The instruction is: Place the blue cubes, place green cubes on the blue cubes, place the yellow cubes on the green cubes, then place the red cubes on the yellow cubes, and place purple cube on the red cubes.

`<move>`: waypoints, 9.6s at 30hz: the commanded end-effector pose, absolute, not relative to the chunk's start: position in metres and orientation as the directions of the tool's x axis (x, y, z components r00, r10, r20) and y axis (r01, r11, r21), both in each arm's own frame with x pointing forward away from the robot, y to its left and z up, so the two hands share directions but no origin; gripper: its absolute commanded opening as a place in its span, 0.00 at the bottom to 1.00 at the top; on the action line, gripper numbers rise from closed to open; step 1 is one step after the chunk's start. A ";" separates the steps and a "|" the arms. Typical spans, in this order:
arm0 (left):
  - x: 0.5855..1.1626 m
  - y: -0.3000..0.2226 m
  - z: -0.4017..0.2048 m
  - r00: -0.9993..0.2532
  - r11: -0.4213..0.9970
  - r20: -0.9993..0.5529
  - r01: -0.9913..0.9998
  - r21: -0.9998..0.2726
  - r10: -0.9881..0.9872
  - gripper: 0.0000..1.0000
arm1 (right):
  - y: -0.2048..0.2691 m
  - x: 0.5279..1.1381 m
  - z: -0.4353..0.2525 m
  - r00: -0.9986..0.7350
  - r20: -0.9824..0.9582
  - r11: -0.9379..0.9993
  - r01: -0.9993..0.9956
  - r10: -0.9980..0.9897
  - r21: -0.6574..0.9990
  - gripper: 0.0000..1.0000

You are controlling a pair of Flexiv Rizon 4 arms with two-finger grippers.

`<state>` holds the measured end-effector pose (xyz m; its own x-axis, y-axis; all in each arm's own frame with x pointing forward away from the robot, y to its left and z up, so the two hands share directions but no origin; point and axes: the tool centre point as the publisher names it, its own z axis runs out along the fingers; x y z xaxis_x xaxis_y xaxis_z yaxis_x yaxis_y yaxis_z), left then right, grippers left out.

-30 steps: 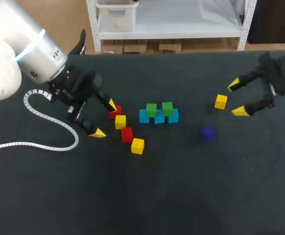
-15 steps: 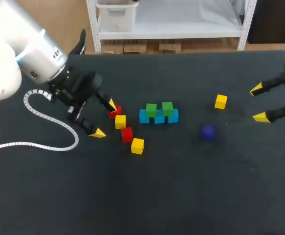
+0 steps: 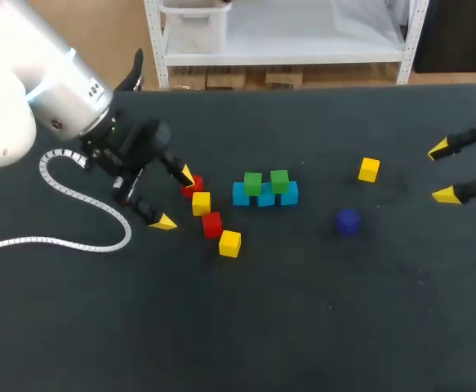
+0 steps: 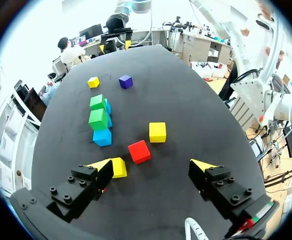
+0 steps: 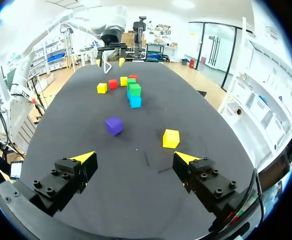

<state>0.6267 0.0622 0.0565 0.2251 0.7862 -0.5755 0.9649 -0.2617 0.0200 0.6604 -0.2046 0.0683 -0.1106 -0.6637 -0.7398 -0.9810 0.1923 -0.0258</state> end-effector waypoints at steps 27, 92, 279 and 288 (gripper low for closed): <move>0.589 -0.018 0.031 0.287 -0.329 -0.447 0.944 -0.017 0.847 1.00 | -0.204 0.662 0.068 -0.111 -0.741 0.191 -0.981 -0.663 -0.024 1.00; 0.594 -0.012 0.000 0.175 -0.205 -0.409 0.978 -0.031 0.896 0.36 | -0.204 0.662 0.068 -0.111 -0.741 0.191 -0.981 -0.663 -0.024 1.00; 0.707 -0.075 0.061 -0.019 0.005 -0.411 0.999 -0.036 0.911 0.00 | -0.204 0.662 0.068 -0.111 -0.741 0.191 -0.981 -0.663 -0.024 1.00; 0.708 -0.075 0.061 -0.017 0.003 -0.413 0.999 -0.035 0.910 0.05 | -0.204 0.662 0.068 -0.111 -0.741 0.191 -0.981 -0.663 -0.024 1.00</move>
